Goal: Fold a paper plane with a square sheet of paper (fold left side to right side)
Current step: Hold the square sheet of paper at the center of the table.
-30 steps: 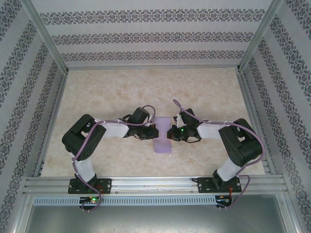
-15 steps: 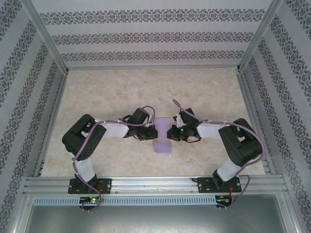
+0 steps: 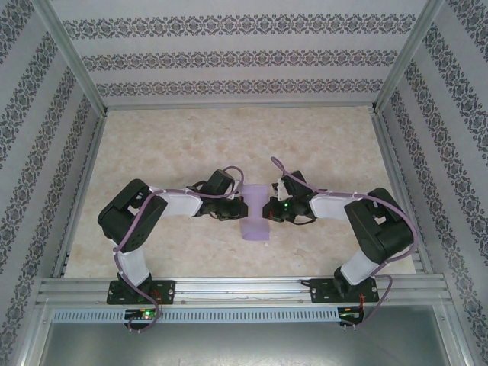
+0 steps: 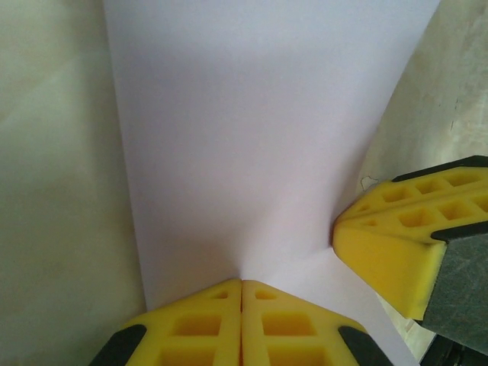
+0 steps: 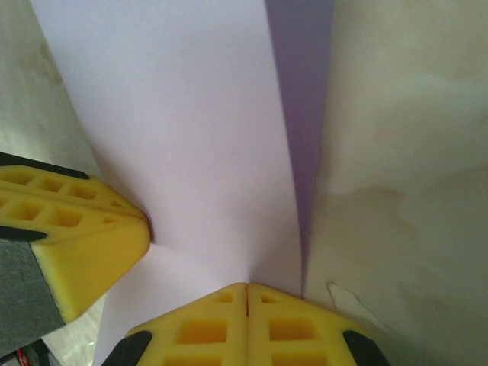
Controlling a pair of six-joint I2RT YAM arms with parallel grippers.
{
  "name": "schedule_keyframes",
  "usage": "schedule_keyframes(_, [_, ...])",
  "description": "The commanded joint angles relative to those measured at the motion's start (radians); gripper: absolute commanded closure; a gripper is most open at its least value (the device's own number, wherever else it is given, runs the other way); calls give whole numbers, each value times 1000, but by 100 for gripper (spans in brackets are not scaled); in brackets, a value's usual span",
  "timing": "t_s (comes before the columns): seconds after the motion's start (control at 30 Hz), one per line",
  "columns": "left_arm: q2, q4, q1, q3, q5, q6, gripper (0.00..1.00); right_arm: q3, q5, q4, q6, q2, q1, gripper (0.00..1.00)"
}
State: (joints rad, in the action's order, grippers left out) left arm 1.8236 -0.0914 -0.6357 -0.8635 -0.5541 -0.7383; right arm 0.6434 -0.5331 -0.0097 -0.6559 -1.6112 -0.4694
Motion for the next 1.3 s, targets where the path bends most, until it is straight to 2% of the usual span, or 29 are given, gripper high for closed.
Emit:
schedule_keyframes(0.0, [38, 53, -9, 32, 32, 9, 93, -16, 34, -55, -7, 49, -6, 99])
schedule_keyframes(0.3, [46, 21, -10, 49, 30, -7, 93, 13, 5, -51, -19, 148, 3, 100])
schedule_keyframes(0.8, [53, 43, -15, 41, 37, 6, 93, 75, -55, 88, -70, -10, -39, 100])
schedule_keyframes(1.27, [58, 53, -25, 32, 31, 15, 93, 134, -6, 93, -83, -169, -46, 100])
